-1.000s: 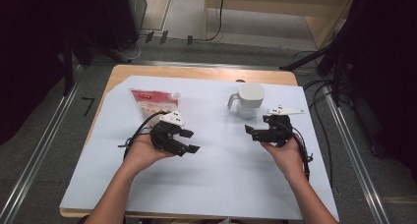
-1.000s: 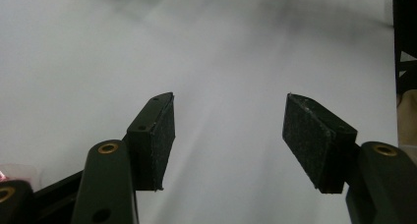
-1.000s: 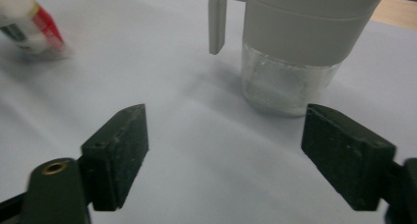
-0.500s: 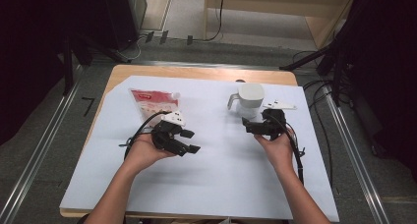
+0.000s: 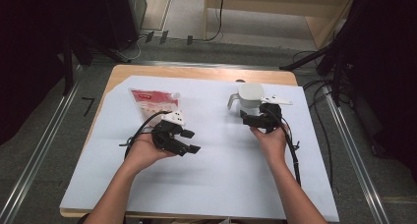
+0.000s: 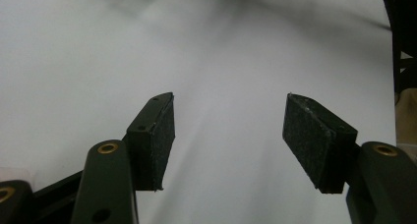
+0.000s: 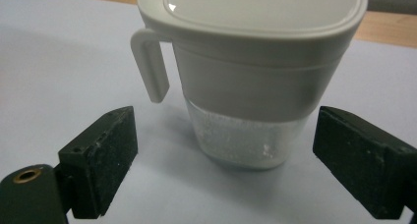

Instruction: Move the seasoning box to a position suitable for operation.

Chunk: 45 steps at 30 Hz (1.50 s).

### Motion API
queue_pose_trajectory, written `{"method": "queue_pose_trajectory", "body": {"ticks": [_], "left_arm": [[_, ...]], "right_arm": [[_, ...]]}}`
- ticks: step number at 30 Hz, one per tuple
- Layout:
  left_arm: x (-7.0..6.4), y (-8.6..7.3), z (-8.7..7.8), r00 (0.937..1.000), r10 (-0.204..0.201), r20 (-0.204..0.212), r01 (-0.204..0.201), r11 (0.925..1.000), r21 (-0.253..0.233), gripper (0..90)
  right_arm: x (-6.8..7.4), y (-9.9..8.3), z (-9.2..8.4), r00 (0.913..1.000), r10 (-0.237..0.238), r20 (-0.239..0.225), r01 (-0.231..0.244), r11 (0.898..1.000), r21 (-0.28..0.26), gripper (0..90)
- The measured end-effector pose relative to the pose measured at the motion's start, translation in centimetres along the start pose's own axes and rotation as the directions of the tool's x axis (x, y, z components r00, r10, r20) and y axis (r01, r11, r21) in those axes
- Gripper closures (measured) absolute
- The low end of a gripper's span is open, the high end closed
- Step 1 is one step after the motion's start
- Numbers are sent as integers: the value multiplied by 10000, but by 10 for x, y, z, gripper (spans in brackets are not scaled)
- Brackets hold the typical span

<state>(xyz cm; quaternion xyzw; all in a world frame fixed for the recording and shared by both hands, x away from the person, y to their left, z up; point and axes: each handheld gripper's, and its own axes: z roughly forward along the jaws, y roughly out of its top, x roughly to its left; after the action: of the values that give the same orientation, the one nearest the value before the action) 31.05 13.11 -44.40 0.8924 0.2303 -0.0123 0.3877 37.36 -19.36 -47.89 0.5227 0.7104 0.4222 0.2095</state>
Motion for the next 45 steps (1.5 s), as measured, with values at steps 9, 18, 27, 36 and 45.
{"method": "queue_pose_trajectory", "body": {"ticks": [9, 18, 27, 36, 45], "left_arm": [[1, 0, 0, 10000, -23, 40, 23, 10000, -21, 378], [1, 0, 0, 10000, -44, 33, 44, 10000, 27, 379], [1, 0, 1, 9999, -29, 119, 29, 10000, 37, 378], [1, 0, 2, 9999, -33, 125, 32, 10000, 51, 378], [1, 0, 1, 9999, -102, 104, 102, 9999, 77, 378]], "right_arm": [[2, 1, 10, 9985, 12, 543, -5, 9999, -123, 95], [5, 3, 22, 9948, 445, 912, -414, 9985, -355, 67], [6, 5, 31, 9896, 817, 1182, -715, 9935, -882, 66], [6, 7, 39, 9867, 721, 1456, -544, 9910, -1222, 77], [4, 4, 48, 9833, 821, 1623, -558, 9855, -1600, 128]]}}
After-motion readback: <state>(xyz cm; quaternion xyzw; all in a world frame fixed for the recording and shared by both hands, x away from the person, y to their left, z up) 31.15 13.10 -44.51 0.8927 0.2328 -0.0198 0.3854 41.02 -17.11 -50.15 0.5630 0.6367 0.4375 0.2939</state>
